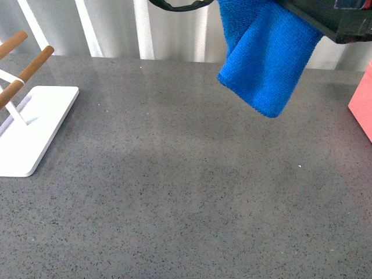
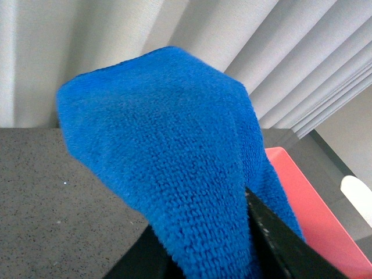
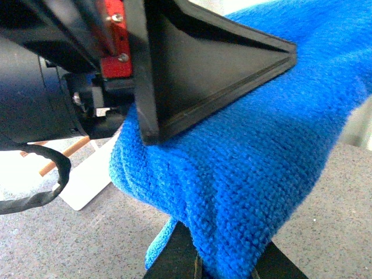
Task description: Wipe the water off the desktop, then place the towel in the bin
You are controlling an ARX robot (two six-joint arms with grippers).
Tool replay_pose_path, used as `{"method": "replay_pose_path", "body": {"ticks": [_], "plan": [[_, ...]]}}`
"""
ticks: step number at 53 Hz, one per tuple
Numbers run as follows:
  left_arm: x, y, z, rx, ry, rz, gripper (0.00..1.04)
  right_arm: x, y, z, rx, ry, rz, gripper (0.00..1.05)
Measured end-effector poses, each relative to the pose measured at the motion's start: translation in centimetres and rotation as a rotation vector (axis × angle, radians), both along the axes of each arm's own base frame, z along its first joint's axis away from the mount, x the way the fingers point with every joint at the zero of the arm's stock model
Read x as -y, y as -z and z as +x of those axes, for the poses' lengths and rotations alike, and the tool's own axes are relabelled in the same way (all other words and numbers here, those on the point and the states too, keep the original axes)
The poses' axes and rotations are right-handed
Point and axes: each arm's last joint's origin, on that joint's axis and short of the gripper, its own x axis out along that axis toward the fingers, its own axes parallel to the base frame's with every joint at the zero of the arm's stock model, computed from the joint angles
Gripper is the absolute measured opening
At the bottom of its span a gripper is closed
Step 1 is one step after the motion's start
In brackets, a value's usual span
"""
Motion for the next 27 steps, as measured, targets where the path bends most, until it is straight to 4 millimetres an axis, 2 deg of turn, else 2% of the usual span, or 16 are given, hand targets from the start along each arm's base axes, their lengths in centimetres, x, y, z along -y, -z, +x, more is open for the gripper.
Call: {"method": "replay_pose_path", "body": {"ticks": [10,16,20,27], "plan": [[-2.0,-0.6,0.3,0.009,-0.035,-0.008,0.56,1.1,-0.5,0.0,0.004,0.022,0.012,0.04],[-5.8,-1.0,0.3,0.011,-0.096,-0.013,0.81,2.4,-1.0,0.1,0.0,0.065,0.027,0.04],[-8.6,-0.9,-0.7,0.003,-0.127,-0.008,0.98,3.2,-1.3,0.0,-0.002,0.094,0.028,0.04],[-11.0,-0.8,-4.3,0.023,-0.106,0.042,0.98,3.8,-1.3,0.1,-0.005,0.115,0.031,0.04]]}}
